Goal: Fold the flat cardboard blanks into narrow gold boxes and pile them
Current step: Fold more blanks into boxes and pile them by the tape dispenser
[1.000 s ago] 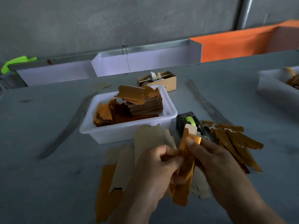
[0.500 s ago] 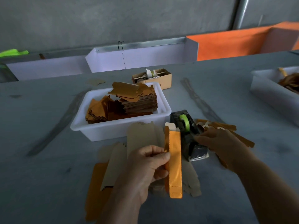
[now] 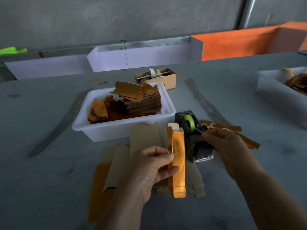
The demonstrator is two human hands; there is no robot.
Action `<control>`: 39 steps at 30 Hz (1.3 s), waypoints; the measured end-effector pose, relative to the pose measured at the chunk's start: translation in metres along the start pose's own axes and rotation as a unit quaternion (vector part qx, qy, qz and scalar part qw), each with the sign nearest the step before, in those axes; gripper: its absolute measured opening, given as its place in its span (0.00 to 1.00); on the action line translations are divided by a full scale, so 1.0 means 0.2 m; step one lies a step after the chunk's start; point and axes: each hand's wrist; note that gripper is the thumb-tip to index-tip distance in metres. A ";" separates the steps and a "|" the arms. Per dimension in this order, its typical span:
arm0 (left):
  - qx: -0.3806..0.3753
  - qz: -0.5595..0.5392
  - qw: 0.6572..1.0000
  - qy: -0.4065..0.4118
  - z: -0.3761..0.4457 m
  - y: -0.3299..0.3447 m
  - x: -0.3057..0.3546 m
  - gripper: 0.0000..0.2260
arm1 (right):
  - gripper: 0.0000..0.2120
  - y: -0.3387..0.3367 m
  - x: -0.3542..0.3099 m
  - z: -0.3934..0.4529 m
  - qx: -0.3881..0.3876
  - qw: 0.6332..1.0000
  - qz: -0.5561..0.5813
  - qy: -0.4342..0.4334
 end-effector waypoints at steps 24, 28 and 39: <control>-0.009 -0.017 1.000 -0.017 0.00 0.00 0.01 0.04 | 0.04 0.06 0.07 -0.06 0.221 0.883 -0.370 -0.187; -0.006 -0.025 0.999 -0.021 0.00 -0.01 0.01 0.05 | 0.04 0.07 0.07 -0.05 0.222 0.884 -0.375 -0.168; -0.006 -0.020 1.000 -0.004 0.01 -0.01 -0.01 0.03 | 0.05 -0.04 0.12 -0.26 0.019 0.992 0.009 -0.127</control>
Point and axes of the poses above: each hand's wrist, its own z-axis towards the middle knuckle, its own y-axis out of the palm, x = y × z, and after that the axes turned 15 degrees about y, right-handed
